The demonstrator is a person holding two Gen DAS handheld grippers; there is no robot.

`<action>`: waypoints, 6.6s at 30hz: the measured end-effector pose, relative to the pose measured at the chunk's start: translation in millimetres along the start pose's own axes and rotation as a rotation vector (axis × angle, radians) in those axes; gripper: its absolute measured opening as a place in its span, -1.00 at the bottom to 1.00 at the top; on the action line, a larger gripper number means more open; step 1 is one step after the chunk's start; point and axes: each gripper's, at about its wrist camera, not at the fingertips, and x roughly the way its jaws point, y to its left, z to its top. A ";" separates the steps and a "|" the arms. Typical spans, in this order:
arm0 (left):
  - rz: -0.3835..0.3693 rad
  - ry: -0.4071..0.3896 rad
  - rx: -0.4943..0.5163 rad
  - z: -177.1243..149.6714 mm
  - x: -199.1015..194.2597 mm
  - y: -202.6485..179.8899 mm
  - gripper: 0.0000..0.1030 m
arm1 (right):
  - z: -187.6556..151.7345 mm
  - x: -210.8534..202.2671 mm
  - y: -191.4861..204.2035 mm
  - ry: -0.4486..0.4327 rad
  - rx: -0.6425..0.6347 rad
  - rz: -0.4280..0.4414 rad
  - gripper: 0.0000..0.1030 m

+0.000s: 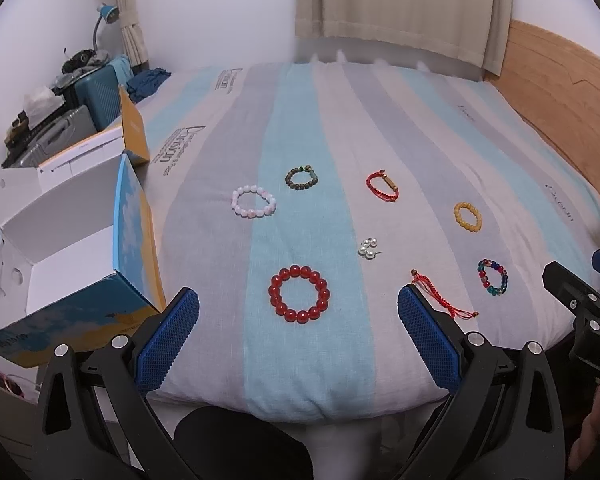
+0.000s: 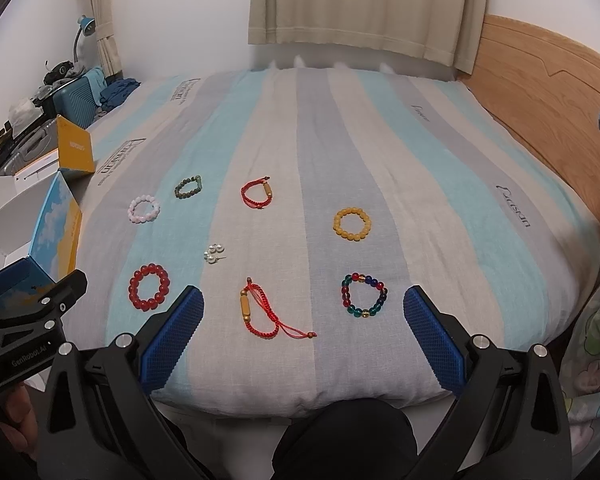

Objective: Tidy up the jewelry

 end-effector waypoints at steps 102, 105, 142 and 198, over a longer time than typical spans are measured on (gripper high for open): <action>0.011 0.472 0.090 97.8 294.1 59.6 0.90 | 6.4 224.3 -75.9 0.584 -0.002 -0.020 0.69; -0.009 0.462 0.090 96.4 296.4 62.4 0.90 | -5.5 236.1 -76.5 0.612 0.018 -0.002 0.61; -0.075 0.388 0.087 104.8 230.6 62.6 -0.62 | -8.3 112.2 -106.3 0.465 0.114 0.102 -0.82; 0.153 0.250 -0.349 16.0 20.9 393.8 -0.61 | 55.9 6.4 405.0 0.303 -0.447 0.516 -0.83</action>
